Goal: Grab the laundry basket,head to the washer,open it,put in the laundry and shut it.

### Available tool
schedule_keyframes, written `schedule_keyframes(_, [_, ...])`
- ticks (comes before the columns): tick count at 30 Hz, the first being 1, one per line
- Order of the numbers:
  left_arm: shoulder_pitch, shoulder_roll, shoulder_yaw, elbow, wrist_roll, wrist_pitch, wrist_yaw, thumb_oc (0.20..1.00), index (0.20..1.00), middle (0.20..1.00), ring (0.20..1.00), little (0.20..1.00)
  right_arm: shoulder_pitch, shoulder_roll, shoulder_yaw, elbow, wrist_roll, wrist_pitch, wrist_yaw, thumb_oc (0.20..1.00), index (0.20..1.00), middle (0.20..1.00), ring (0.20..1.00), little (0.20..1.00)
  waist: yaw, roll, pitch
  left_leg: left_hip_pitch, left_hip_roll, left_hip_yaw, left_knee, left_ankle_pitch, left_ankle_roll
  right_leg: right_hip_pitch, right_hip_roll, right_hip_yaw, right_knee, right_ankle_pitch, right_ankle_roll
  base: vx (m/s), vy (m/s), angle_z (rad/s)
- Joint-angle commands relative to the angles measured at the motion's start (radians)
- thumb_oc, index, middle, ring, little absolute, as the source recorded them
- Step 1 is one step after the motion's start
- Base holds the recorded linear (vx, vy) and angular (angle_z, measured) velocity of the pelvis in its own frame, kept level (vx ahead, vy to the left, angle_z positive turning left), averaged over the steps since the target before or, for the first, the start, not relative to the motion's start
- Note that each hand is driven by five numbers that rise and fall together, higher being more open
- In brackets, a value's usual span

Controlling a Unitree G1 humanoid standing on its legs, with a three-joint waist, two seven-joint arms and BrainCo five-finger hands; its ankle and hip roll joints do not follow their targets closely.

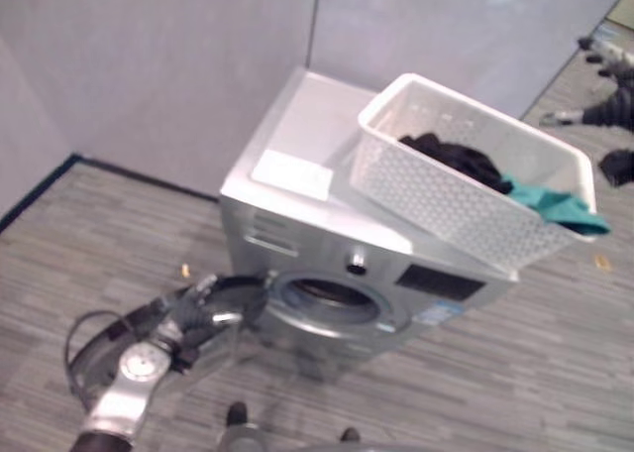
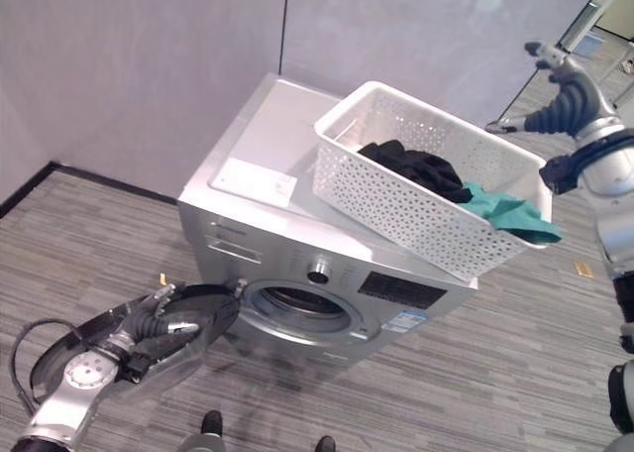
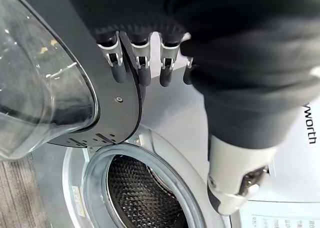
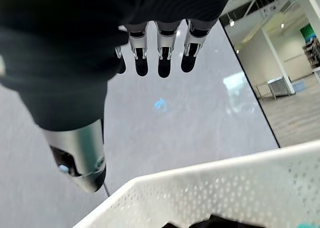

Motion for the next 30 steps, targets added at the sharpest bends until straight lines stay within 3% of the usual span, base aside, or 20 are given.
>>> schedule_keyframes(1, [-0.017,0.030,-0.062,-0.006,-0.012,-0.016,-0.021,1.000,1.000,1.000,1.000,1.000,-0.059,-0.058,-0.013,0.021,0.005,-0.010,-0.014,1.000,1.000,1.000,1.000,1.000,0.031,0.034,-0.005,-0.049,-0.013,-0.065,0.126,-0.142,0.097,0.032,-0.037,0.022,0.237,-0.086,0.031,0.04,0.185,0.04])
schedule_keyframes(4, [-0.042,0.029,-0.091,0.000,-0.004,-0.010,-0.025,1.000,1.000,1.000,1.000,1.000,-0.050,-0.067,-0.040,0.042,-0.013,0.010,-0.009,1.000,1.000,1.000,1.000,1.000,0.005,0.058,0.035,-0.026,-0.052,-0.095,0.151,-0.162,0.143,-0.078,-0.062,0.101,0.509,0.028,0.032,0.09,0.232,0.08])
schedule_keyframes(5, [-0.055,0.023,-0.108,0.005,0.003,-0.005,-0.028,1.000,1.000,1.000,1.000,1.000,-0.045,-0.066,-0.065,0.045,-0.005,0.006,-0.014,1.000,1.000,1.000,1.000,1.000,-0.023,0.093,0.051,-0.001,-0.057,-0.119,0.153,-0.172,0.160,-0.148,-0.034,0.159,0.610,0.024,0.027,0.08,0.171,0.40])
schedule_keyframes(7, [-0.056,0.022,-0.109,0.005,0.003,-0.005,-0.028,1.000,1.000,1.000,1.000,1.000,-0.043,-0.067,-0.067,0.043,-0.005,0.006,-0.014,1.000,1.000,1.000,1.000,1.000,-0.020,0.092,0.051,-0.003,-0.057,-0.118,0.156,-0.175,0.159,-0.155,-0.035,0.163,0.620,0.019,0.027,0.11,0.050,0.64])
schedule_keyframes(9, [-0.064,0.007,-0.123,-0.010,-0.037,-0.008,-0.028,1.000,1.000,1.000,1.000,1.000,-0.051,-0.059,-0.061,0.075,0.018,0.001,-0.019,1.000,1.000,1.000,1.000,1.000,-0.049,0.114,0.053,0.048,-0.073,-0.162,0.126,-0.192,0.136,-0.207,-0.041,0.205,0.396,-0.062,0.008,0.30,-0.057,0.14])
schedule_keyframes(10, [-0.063,0.006,-0.123,-0.010,-0.038,-0.008,-0.028,1.000,1.000,1.000,1.000,1.000,-0.054,-0.059,-0.058,0.076,0.018,0.001,-0.019,1.000,1.000,1.000,1.000,1.000,-0.051,0.118,0.053,0.052,-0.070,-0.164,0.123,-0.195,0.135,-0.197,-0.038,0.200,0.385,-0.060,0.008,0.23,-0.114,0.22])
schedule_keyframes(12, [-0.067,-0.008,-0.129,-0.005,-0.050,-0.013,-0.019,1.000,1.000,1.000,1.000,1.000,-0.051,-0.046,-0.051,0.058,0.010,0.003,-0.018,1.000,1.000,1.000,1.000,1.000,-0.083,0.109,0.066,0.084,-0.084,-0.189,0.123,-0.225,0.119,-0.218,-0.051,0.274,0.230,0.038,0.041,0.18,-0.101,0.57])
schedule_keyframes(16, [-0.088,-0.025,-0.146,0.010,-0.022,-0.014,-0.020,1.000,1.000,1.000,1.000,1.000,0.038,-0.021,-0.130,-0.021,0.007,0.002,-0.017,1.000,1.000,1.000,1.000,1.000,-0.093,0.078,0.065,0.078,-0.108,-0.204,0.158,-0.247,0.115,-0.181,-0.063,0.279,0.205,0.063,0.062,0.11,-0.095,0.60])
schedule_keyframes(21, [-0.071,-0.024,-0.164,-0.013,-0.037,-0.013,-0.038,1.000,1.000,1.000,1.000,1.000,0.122,-0.040,-0.166,-0.086,0.008,-0.003,0.015,1.000,1.000,1.000,1.000,1.000,-0.096,0.085,0.035,0.084,-0.072,-0.226,0.113,-0.229,0.094,-0.147,-0.046,0.225,0.174,0.041,0.057,0.09,-0.121,0.28])
schedule_keyframes(25, [-0.063,-0.015,-0.160,-0.020,-0.027,-0.012,-0.045,1.000,1.000,1.000,1.000,1.000,0.210,-0.080,-0.211,-0.175,0.034,-0.005,0.062,1.000,1.000,1.000,1.000,1.000,-0.112,0.083,0.041,0.072,-0.046,-0.232,0.100,-0.214,0.079,-0.158,-0.035,0.209,0.180,0.016,0.048,0.01,-0.060,0.03])
schedule_keyframes(30, [-0.042,0.001,-0.148,-0.061,-0.029,-0.019,-0.063,1.000,1.000,1.000,1.000,1.000,0.354,-0.194,-0.330,-0.306,0.122,-0.034,0.130,1.000,1.000,1.000,1.000,1.000,-0.133,0.061,0.073,0.064,-0.015,-0.224,0.086,-0.201,0.068,-0.184,-0.014,0.207,0.189,-0.004,0.042,-0.03,-0.050,-0.03])
